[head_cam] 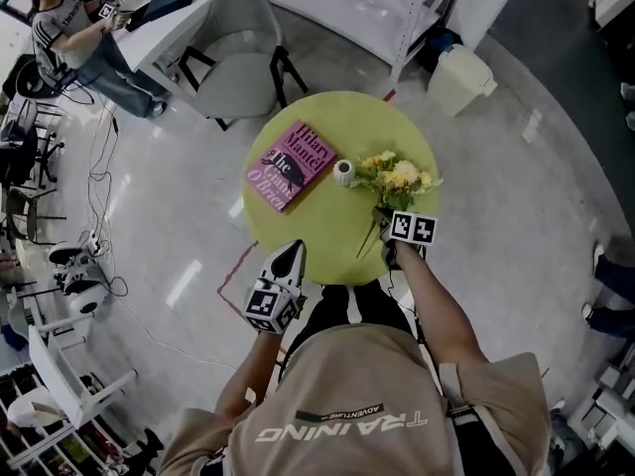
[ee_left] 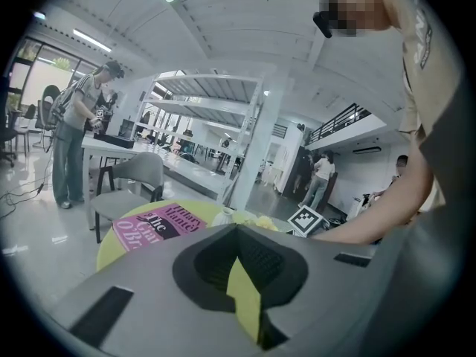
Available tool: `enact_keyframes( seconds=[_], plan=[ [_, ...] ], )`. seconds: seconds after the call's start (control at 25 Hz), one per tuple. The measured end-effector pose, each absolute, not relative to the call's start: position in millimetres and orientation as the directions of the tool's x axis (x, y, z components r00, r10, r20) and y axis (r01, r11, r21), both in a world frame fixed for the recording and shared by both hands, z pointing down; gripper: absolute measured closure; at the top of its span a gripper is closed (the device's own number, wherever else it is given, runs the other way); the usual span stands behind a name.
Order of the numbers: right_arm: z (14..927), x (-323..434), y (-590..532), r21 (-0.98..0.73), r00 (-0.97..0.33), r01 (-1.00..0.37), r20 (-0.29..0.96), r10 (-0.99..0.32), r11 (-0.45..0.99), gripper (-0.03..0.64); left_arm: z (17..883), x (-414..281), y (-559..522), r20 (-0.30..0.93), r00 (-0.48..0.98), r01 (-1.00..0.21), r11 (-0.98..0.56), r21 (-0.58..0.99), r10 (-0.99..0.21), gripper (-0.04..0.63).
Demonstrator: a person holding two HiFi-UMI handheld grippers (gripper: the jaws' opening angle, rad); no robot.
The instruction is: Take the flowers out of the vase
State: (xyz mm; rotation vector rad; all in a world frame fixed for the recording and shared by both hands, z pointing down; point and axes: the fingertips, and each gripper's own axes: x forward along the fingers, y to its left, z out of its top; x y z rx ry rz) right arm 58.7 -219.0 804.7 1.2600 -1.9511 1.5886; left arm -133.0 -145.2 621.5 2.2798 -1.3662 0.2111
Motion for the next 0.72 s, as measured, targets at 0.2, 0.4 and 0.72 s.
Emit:
enact_keyframes(
  seconds=[0.2, 0.4, 0.72],
  plan=[
    [808, 64, -219, -0.559, -0.498, -0.829, 0.761, -0.415, -0.031, 0.336, 624, -129, -147, 0.355, 0.503, -0.857, -0.401, 0.325, -0.788, 0.586],
    [799, 67, -214, -0.531, -0.468, -0.847, 0.778, -0.42, -0.039, 0.347, 621, -128, -144, 0.353, 0.508, -0.853, -0.4, 0.335, -0.786, 0.586],
    [753, 61, -205, -0.485, -0.485, -0.86, 0.683, -0.546, 0.156, 0.615, 617, -129, -138, 0.341, 0.51, -0.853, -0.411, 0.322, -0.79, 0.586]
  ],
)
